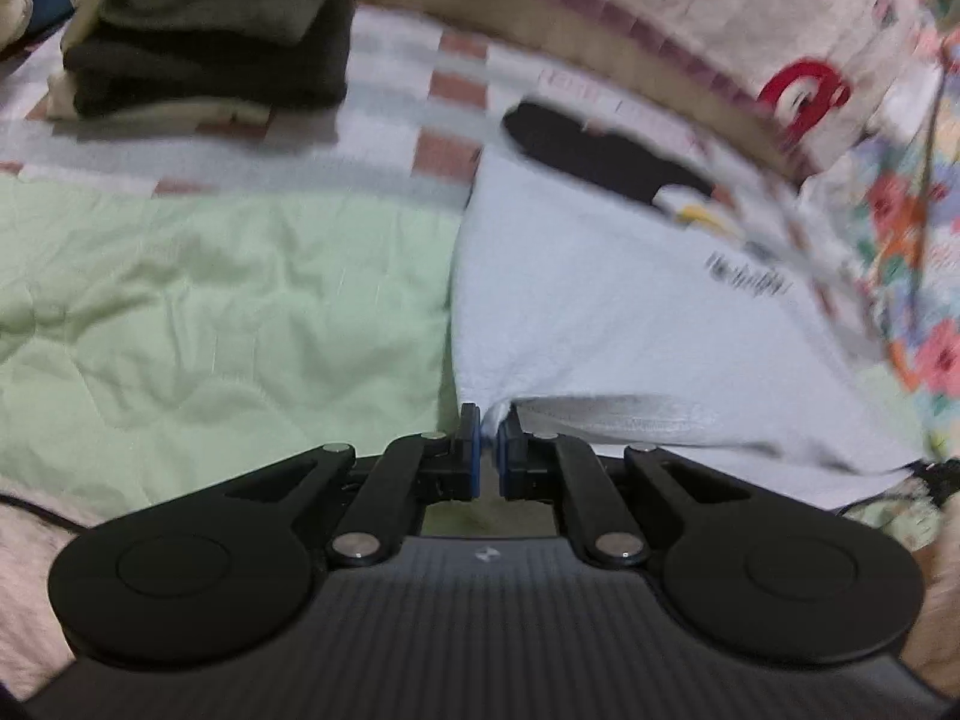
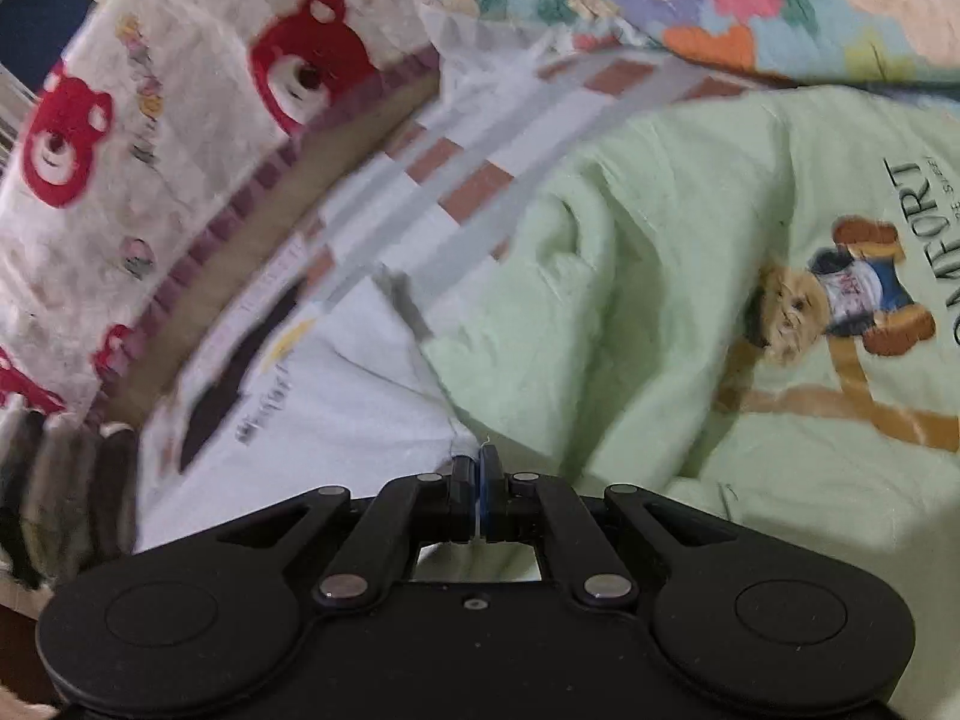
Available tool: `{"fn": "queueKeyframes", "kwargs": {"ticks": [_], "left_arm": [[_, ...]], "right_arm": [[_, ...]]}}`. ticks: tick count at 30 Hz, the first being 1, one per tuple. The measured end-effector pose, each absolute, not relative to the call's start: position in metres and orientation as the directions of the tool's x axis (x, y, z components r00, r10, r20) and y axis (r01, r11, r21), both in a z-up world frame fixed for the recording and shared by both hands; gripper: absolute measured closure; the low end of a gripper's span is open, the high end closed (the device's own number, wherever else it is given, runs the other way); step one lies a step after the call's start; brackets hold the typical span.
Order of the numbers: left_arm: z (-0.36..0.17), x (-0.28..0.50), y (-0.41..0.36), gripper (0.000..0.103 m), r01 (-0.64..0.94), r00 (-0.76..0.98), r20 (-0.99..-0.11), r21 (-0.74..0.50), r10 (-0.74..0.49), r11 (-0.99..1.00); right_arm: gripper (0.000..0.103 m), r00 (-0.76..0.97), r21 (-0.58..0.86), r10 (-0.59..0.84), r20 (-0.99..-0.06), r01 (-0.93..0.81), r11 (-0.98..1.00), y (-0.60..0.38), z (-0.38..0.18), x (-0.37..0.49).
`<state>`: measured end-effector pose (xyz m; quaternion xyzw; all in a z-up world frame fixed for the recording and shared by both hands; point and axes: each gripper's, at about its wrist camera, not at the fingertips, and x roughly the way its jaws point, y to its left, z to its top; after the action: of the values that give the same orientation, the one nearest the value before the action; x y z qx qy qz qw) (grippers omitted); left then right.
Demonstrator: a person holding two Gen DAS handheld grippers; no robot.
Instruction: Fold clothes
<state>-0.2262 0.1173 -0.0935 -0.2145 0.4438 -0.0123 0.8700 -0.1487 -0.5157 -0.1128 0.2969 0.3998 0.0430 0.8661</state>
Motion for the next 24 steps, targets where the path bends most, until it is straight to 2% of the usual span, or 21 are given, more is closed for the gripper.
{"fn": "queueKeyframes", "kwargs": {"ticks": [4,8,10,12,15,17,20,22,24], "left_arm": [[-0.098,-0.224,0.126,0.098,-0.199,0.6,-0.769,-0.411,-0.221,0.89],[-0.113,-0.219,0.106,0.095,-0.141,0.516,-0.835,-0.303,-0.191,0.943],[-0.121,-0.218,0.1,0.095,-0.147,0.471,-0.871,-0.234,-0.14,0.961],[-0.113,-0.222,0.1,0.1,-0.142,0.521,-0.844,-0.235,-0.129,0.962],[-0.086,-0.236,0.11,0.1,-0.153,0.647,-0.751,-0.299,-0.133,0.942],[-0.081,-0.242,0.114,0.1,-0.174,0.661,-0.739,-0.322,-0.132,0.93],[-0.094,-0.238,0.108,0.1,-0.19,0.609,-0.786,-0.275,-0.107,0.942],[-0.102,-0.235,0.103,0.1,-0.196,0.572,-0.816,-0.238,-0.086,0.951],[-0.094,-0.235,0.101,0.1,-0.177,0.59,-0.802,-0.237,-0.089,0.955]], "right_arm": [[0.101,0.694,0.585,0.331,-0.639,0.159,0.795,-0.526,-0.106,-0.146],[0.101,0.627,0.491,0.302,-0.719,0.149,0.859,-0.519,-0.121,-0.143],[0.101,0.619,0.508,0.31,-0.722,0.17,0.844,-0.52,-0.13,-0.148],[0.101,0.654,0.543,0.333,-0.679,0.142,0.828,-0.52,-0.121,-0.152],[0.101,0.707,0.592,0.377,-0.598,0.074,0.802,-0.522,-0.102,-0.156],[0.101,0.733,0.635,0.398,-0.552,0.06,0.77,-0.533,-0.096,-0.156],[0.102,0.681,0.532,0.341,-0.648,0.085,0.842,-0.532,-0.112,-0.149],[0.102,0.661,0.538,0.346,-0.666,0.104,0.837,-0.531,-0.126,-0.149],[0.102,0.674,0.55,0.353,-0.649,0.095,0.83,-0.53,-0.127,-0.153]]}}
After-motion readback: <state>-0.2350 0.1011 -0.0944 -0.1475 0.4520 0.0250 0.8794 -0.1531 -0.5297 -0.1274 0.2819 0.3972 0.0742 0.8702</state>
